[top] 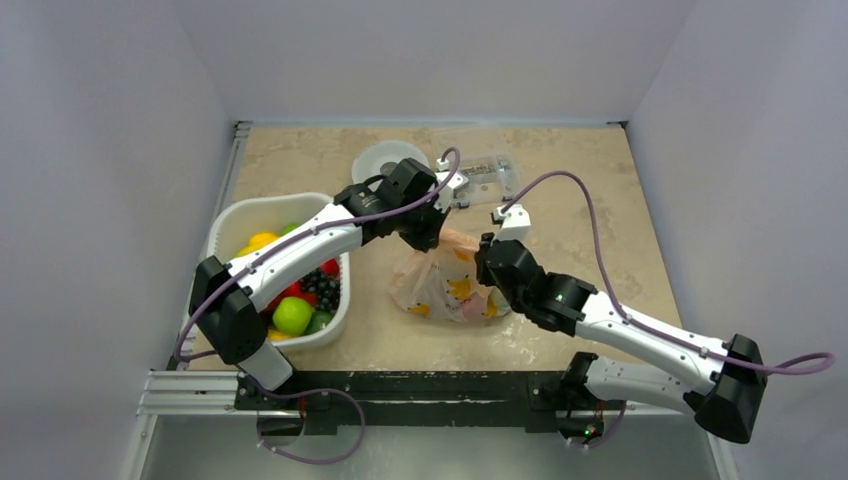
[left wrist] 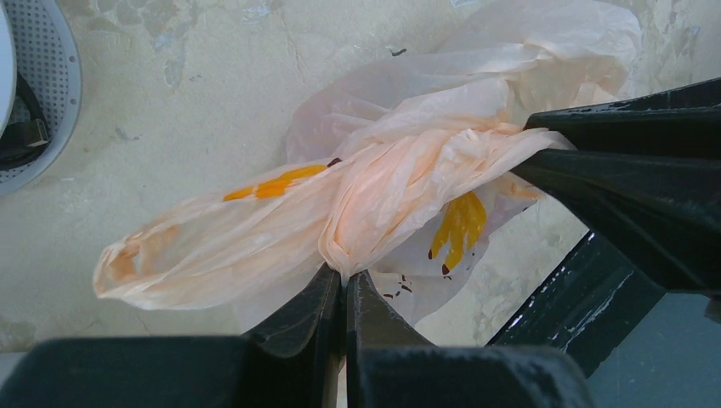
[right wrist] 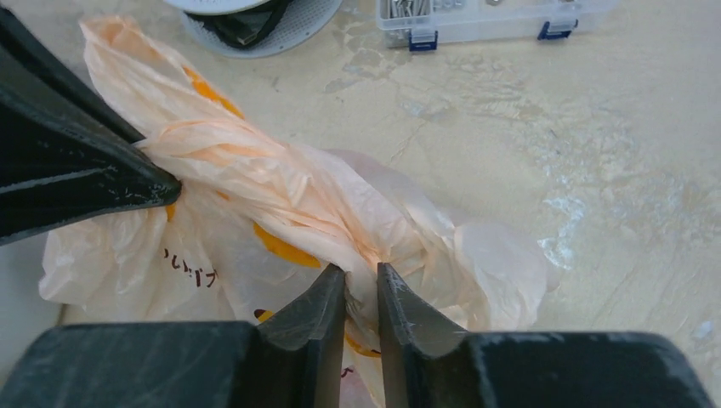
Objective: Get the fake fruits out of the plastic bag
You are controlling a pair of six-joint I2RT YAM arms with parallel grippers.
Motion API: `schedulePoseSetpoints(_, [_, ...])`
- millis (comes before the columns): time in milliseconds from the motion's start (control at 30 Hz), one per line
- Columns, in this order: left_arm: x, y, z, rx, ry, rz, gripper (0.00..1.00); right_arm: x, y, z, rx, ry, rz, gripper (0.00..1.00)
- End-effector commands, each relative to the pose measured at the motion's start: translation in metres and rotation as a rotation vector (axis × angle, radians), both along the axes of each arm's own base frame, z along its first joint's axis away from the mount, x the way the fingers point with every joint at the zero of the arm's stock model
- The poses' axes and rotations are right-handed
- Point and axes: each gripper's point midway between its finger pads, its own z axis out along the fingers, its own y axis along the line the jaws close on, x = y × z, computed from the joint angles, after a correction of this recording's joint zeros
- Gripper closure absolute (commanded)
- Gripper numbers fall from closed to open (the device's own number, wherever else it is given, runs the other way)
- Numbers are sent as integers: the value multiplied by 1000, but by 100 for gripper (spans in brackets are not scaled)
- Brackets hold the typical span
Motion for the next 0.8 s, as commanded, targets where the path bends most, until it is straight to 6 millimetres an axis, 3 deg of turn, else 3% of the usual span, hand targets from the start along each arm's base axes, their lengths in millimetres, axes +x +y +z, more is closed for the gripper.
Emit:
schedulePoseSetpoints(0, [15, 11, 32, -50, -94, 78, 100, 2, -36, 9, 61, -46, -204, 91])
schedulePoseSetpoints(200, [21, 22, 38, -39, -128, 141, 100, -5, -84, 12, 141, -49, -465, 100])
schedulePoseSetpoints(300, [22, 25, 39, -45, -137, 153, 100, -4, -123, -11, 159, 53, -648, 100])
schedulePoseSetpoints(367, [21, 26, 39, -46, -138, 153, 100, 4, -137, -34, 160, 169, -678, 100])
schedulePoseSetpoints(433, [21, 26, 39, -47, -137, 153, 100, 6, -138, -47, 165, 238, -657, 100])
schedulePoseSetpoints(500, [20, 25, 38, -48, -132, 152, 100, 8, -133, -46, 161, 237, -616, 100])
schedulePoseSetpoints(700, [14, 18, 41, -84, -122, 101, 100, 16, -121, -20, 169, 139, -466, 100])
schedulePoseSetpoints(733, [12, 15, 42, -95, -119, 83, 98, 17, -116, -15, 169, 122, -409, 100])
schedulePoseSetpoints(767, [9, 13, 43, -108, -115, 62, 85, 17, -109, -10, 170, 109, -347, 100])
